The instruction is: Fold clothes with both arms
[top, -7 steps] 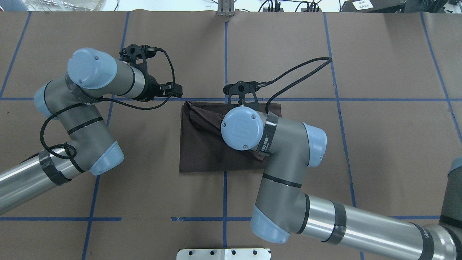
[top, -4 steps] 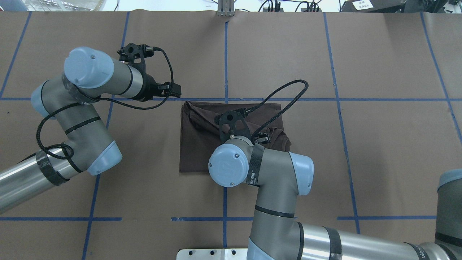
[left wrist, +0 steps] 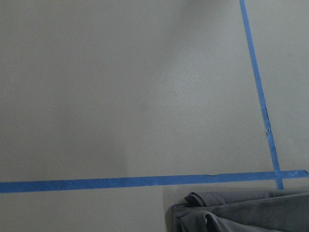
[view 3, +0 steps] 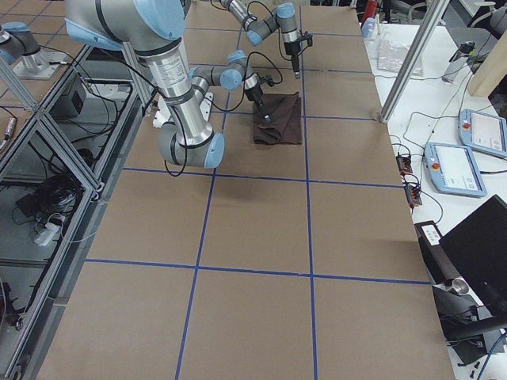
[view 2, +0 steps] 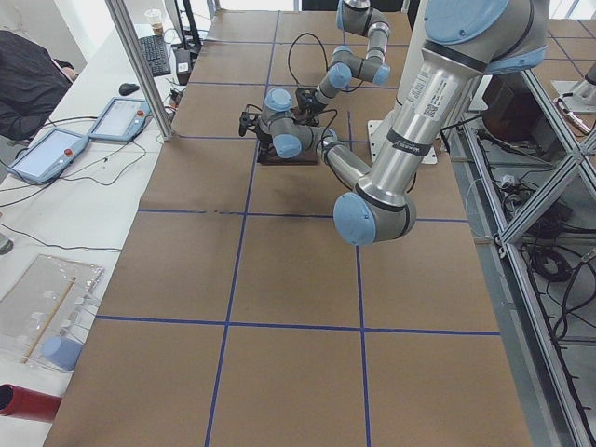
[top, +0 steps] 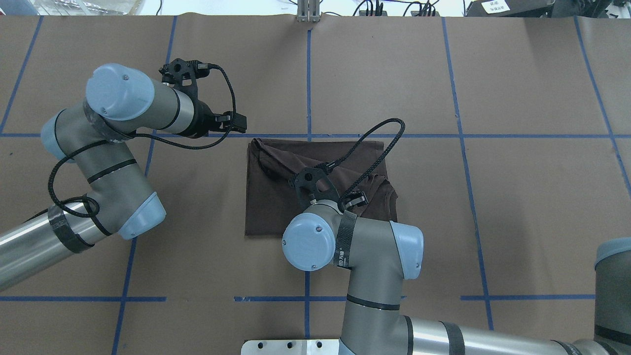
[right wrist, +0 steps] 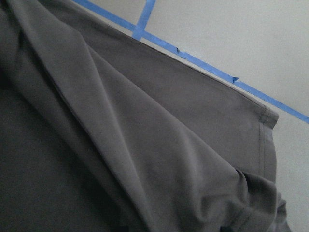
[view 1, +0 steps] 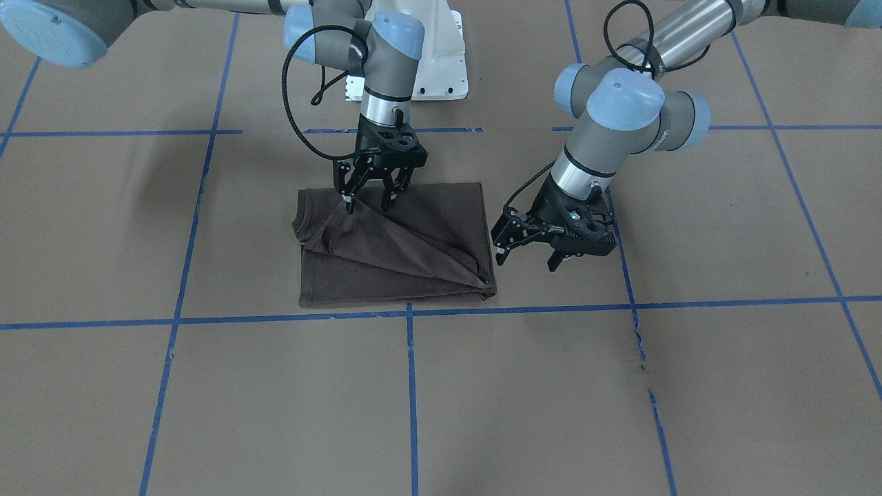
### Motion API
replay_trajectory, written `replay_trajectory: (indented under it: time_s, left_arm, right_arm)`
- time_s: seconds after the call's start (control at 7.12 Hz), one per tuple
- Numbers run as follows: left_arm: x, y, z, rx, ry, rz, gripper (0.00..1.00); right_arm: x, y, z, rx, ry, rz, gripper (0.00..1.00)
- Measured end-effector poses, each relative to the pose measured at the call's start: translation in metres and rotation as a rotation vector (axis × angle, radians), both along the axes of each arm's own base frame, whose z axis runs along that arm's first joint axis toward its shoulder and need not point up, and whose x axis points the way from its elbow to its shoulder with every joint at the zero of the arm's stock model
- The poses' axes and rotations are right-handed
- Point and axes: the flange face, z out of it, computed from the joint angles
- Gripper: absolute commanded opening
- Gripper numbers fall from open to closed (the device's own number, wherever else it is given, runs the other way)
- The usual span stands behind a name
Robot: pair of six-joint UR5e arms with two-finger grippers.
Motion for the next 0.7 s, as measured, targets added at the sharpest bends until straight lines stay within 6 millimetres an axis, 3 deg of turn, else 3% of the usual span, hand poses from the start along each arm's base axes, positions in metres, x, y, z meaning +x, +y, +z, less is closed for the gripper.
replay_trajectory:
  time_s: [0.28,0.42,0.56,0.7]
  left_arm:
    - [-0.0005,0.0004,0.0013,-0.002,0.0,-0.001,1.0]
    - [-0.0013,0.0011,0.0036,-0.004,-0.002,-0.001,1.0]
    - [-0.0021,0.0019,0.0053,-0.005,-0.003,0.0,1.0]
    - [-0.0024,0.0022,0.0057,-0.006,-0.003,0.0,1.0]
  right_arm:
    - [-0.0014,0.0009,0.0052,0.005,0.022,-0.022,0.63]
    - [-0.0018,0.0014,0.0058,0.005,0.025,-0.027,0.51]
    - [-0.0021,0.0018,0.0069,0.002,0.028,-0.031,0.01]
    - [-0.0016,0.0013,0.0104,-0.001,0.038,-0.03,0.0]
